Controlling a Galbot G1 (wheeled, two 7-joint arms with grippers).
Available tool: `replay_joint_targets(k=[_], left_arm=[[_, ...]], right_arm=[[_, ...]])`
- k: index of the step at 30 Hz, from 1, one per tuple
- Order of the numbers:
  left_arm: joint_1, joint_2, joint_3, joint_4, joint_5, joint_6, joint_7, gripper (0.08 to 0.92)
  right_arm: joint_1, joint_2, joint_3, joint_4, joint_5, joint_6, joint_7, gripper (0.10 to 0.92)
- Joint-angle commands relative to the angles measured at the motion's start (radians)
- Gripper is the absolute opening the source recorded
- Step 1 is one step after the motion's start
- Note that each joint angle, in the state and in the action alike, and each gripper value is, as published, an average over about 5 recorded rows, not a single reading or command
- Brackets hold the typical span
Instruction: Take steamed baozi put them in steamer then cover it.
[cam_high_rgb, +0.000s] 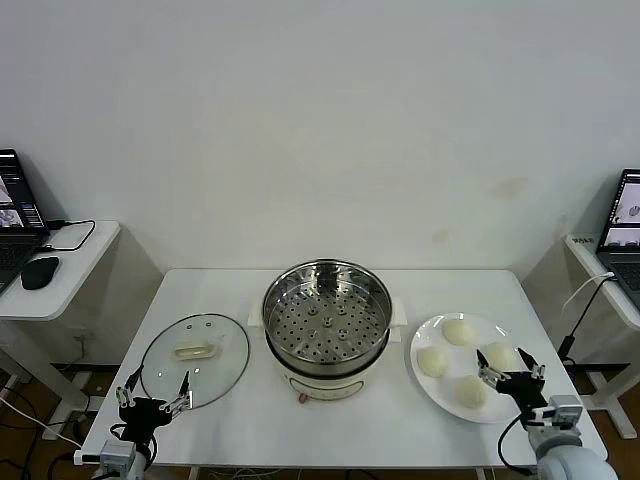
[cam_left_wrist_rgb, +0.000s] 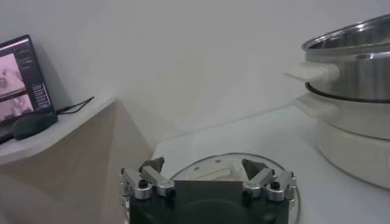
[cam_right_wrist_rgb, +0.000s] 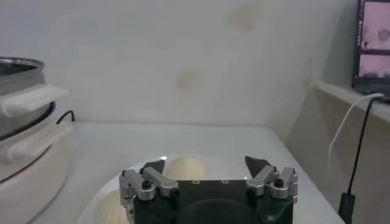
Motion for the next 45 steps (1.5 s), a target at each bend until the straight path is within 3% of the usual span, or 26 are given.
replay_joint_targets(k=[1,5,10,14,20,26,34,45], left_arm=[[0.001,0.0,0.0,0.0,0.002,0.0,-0.001,0.823],[0.006,-0.008,0.0,-0.009,0.015,-0.001,-0.003,0.823],[0.022,-0.024,-0.001,-0.031,0.031,-0.003,-0.004,0.823],[0.03,-0.037,-0.004,-0.05,0.043,-0.003,0.0,0.823],[0.034,-0.039,0.0,-0.071,0.061,-0.003,0.004,0.823],[0.045,-0.038,0.0,-0.081,0.071,-0.004,0.005,0.823],[0.055,-0.066,0.001,-0.119,0.079,-0.001,0.013,0.823],[0.069,-0.081,-0.004,-0.118,0.088,-0.003,0.01,0.823]], right_arm=[[0.076,-0.141,0.026,0.002,-0.098,-0.042,-0.089,0.823],[0.168,-0.255,0.016,-0.037,-0.171,-0.079,-0.226,0.823],[0.305,-0.379,-0.02,-0.106,-0.319,-0.103,-0.534,0.823],[0.428,-0.458,-0.074,-0.16,-0.497,-0.07,-0.808,0.823],[0.681,-0.514,-0.261,-0.275,-0.686,0.008,-1.053,0.823],[0.941,-0.519,-0.578,-0.401,-0.792,0.122,-1.158,0.823],[1.233,-0.412,-0.965,-0.598,-0.838,0.215,-1.181,0.823],[1.237,-0.298,-1.05,-0.772,-0.901,0.256,-1.164,0.823]])
